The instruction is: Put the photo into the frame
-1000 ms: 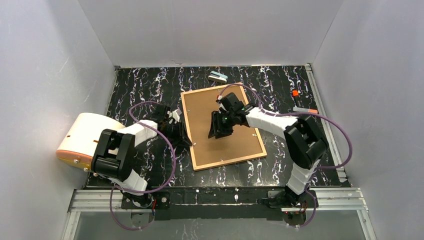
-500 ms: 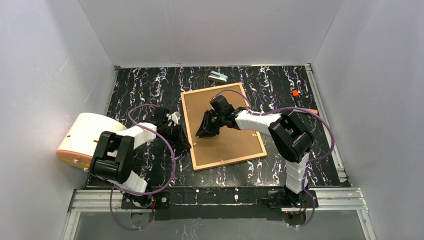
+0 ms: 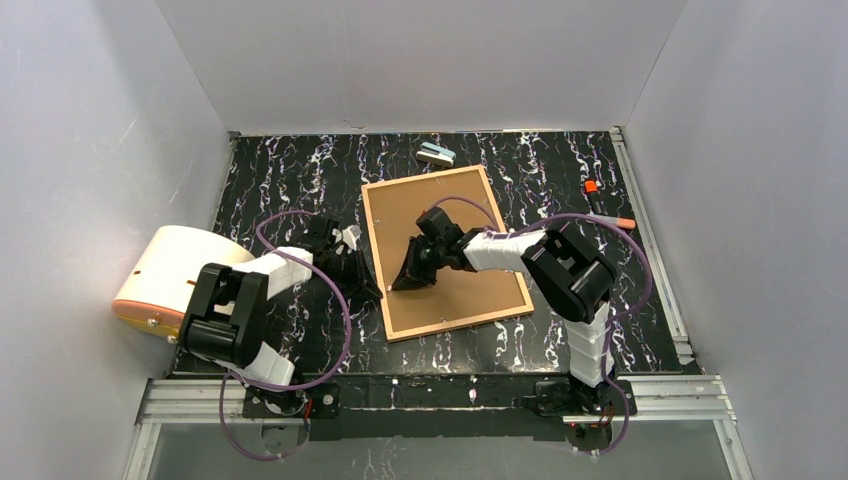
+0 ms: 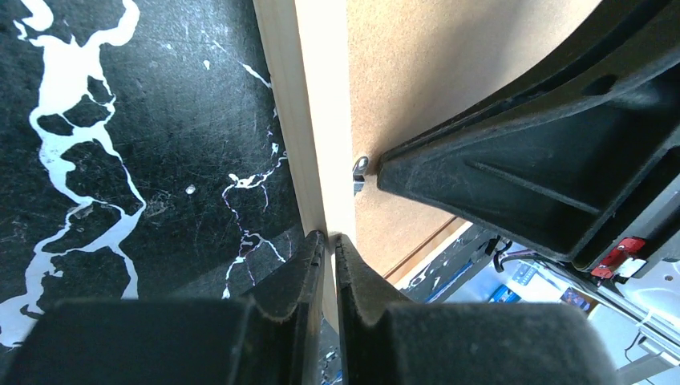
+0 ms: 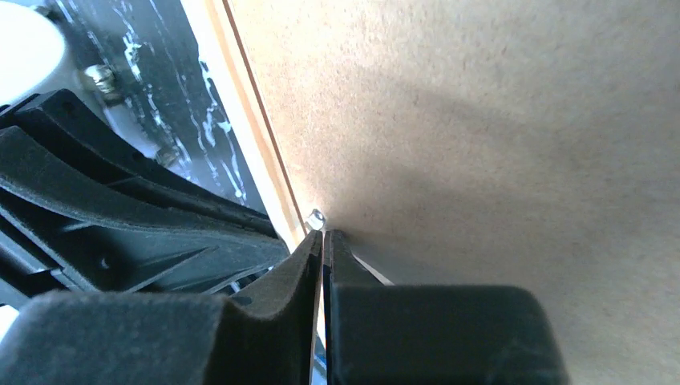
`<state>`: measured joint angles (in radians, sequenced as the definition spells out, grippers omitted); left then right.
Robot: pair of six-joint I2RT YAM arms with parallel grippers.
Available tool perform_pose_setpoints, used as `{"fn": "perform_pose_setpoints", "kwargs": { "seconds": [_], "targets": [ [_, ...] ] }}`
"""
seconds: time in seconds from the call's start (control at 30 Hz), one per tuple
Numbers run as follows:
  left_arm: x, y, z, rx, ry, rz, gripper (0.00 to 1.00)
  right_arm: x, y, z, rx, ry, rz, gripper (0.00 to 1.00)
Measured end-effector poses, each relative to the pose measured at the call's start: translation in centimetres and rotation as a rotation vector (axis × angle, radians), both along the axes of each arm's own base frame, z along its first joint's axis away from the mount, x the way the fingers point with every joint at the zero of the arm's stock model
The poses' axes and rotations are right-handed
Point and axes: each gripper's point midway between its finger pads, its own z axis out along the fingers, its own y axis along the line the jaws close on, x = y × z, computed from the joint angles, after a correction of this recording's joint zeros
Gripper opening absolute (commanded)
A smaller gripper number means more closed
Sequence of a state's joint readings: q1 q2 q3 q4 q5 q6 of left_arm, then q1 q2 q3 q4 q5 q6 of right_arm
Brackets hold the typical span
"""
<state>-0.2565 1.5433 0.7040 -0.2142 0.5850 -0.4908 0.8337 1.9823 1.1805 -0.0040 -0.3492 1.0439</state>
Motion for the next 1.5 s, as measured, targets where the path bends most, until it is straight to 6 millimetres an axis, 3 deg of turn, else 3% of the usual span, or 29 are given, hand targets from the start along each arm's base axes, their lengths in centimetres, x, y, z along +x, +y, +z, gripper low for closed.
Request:
{"fn": "perform_pose_setpoints", "kwargs": {
  "seconds": [0.13, 0.33, 0.57, 0.8, 1.2, 1.5],
  "targets": [
    [0.0, 0.0, 0.0, 0.002, 0.002, 0.001, 0.06, -0.3, -0.1, -0.4, 0.003, 0.009, 0.003, 0.11],
    [0.0, 0.0, -0.1, 0.001, 0.009, 0.002, 0.05, -0.5, 0.2, -0.4, 0.029, 0.003, 0.019, 0.22],
    [0.0, 0.0, -0.1, -0.009, 0.031, 0.003, 0.05, -0.8, 0.9, -0.4, 0.068, 0.008, 0.044, 0.11],
    [0.0, -0.1, -0.1, -0.024, 0.045, 0.004, 0.04, -0.8, 0.8, -0.6, 0.081, 0.018, 0.046, 0.08],
    [0.0, -0.1, -0.1, -0.024, 0.047, 0.007, 0.04, -0.8, 0.9, -0.4, 0.174, 0.012, 0.013, 0.20],
    [0.0, -0.1, -0.1, -0.025, 0.052, 0.013, 0.04, -0.6, 1.1, 0.4, 0.286, 0.020, -0.060, 0.22]
  ]
}}
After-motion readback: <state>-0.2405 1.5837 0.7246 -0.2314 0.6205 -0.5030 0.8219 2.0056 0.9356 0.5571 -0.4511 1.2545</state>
